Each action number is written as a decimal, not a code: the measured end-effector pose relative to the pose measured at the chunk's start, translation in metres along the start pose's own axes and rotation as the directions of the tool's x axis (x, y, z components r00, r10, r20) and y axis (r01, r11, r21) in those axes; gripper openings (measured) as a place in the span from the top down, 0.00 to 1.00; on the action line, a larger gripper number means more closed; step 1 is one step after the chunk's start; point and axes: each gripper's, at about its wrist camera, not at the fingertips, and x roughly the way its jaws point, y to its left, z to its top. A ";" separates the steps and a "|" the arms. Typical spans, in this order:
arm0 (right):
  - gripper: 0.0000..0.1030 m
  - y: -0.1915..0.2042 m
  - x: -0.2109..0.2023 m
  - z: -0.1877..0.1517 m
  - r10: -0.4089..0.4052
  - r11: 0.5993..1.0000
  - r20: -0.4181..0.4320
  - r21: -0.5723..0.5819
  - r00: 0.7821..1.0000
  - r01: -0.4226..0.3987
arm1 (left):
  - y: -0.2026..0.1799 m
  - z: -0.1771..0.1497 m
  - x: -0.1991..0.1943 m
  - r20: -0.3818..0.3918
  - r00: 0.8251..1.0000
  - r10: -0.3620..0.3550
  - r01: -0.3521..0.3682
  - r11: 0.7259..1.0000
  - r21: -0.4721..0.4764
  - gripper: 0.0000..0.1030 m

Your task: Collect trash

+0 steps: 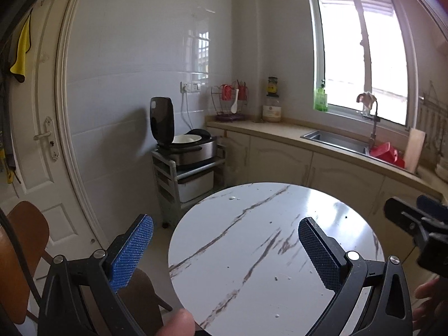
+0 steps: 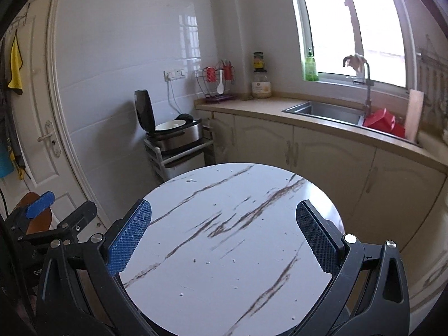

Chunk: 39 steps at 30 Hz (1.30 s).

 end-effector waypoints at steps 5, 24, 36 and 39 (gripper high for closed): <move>0.00 0.003 0.001 -0.001 -0.002 1.000 -0.001 0.003 1.000 0.002 | 0.007 -0.003 -0.009 0.016 1.000 -0.001 0.002 1.000 -0.007 0.01; 0.00 0.007 -0.021 0.004 -0.029 0.999 0.048 -0.015 0.998 0.030 | 0.017 -0.006 -0.030 0.052 0.999 -0.018 0.019 1.000 -0.020 0.01; 0.00 0.005 -0.031 0.004 -0.049 0.999 0.063 -0.010 0.997 0.050 | 0.014 -0.007 -0.031 0.062 0.997 -0.034 0.035 0.999 -0.015 0.00; 0.00 0.004 -0.033 0.003 -0.052 0.999 0.065 -0.011 0.997 0.053 | 0.015 -0.007 -0.030 0.061 0.997 -0.039 0.041 0.999 -0.021 0.00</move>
